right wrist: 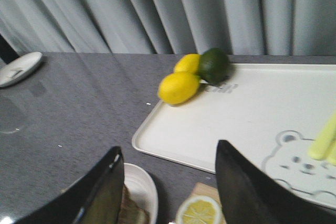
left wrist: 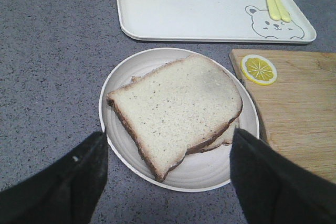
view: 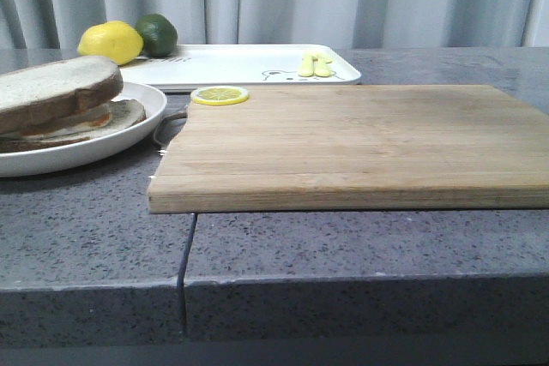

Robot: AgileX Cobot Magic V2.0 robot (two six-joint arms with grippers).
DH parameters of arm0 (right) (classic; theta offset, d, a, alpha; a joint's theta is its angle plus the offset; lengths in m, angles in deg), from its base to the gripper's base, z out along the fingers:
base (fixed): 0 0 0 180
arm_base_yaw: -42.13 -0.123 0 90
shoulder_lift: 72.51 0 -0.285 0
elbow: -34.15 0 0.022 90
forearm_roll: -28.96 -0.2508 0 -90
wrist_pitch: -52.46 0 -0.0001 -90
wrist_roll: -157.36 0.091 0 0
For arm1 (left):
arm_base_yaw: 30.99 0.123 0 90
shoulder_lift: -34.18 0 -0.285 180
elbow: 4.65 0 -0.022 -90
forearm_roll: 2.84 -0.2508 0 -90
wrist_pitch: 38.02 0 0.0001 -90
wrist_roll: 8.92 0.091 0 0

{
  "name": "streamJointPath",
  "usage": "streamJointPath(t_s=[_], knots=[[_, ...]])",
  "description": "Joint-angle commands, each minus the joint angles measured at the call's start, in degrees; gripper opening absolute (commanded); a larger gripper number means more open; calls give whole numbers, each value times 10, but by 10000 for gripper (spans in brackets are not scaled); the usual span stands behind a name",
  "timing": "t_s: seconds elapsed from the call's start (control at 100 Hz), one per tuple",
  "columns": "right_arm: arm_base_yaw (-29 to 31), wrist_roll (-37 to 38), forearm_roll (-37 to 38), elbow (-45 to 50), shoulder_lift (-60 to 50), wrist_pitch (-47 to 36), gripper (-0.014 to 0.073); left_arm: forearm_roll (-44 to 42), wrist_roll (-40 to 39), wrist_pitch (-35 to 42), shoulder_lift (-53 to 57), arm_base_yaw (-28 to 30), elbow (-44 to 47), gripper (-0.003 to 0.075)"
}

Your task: Place bread and move sandwich to tray

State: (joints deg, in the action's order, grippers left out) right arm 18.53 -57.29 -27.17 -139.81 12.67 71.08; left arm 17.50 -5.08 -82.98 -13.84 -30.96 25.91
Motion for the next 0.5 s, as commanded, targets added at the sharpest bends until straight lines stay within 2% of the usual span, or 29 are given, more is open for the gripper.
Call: streamJointPath(t_s=[0.0, 0.27, 0.49], knots=[[35, 59, 90, 12, -61, -5, 409, 15, -2, 34, -2, 1, -21, 462], [137, 186, 306, 141, -218, -13, 408, 15, -2, 34, -2, 1, -21, 462], [151, 287, 456, 254, -342, -43, 408, 15, -2, 34, -2, 1, -21, 462]])
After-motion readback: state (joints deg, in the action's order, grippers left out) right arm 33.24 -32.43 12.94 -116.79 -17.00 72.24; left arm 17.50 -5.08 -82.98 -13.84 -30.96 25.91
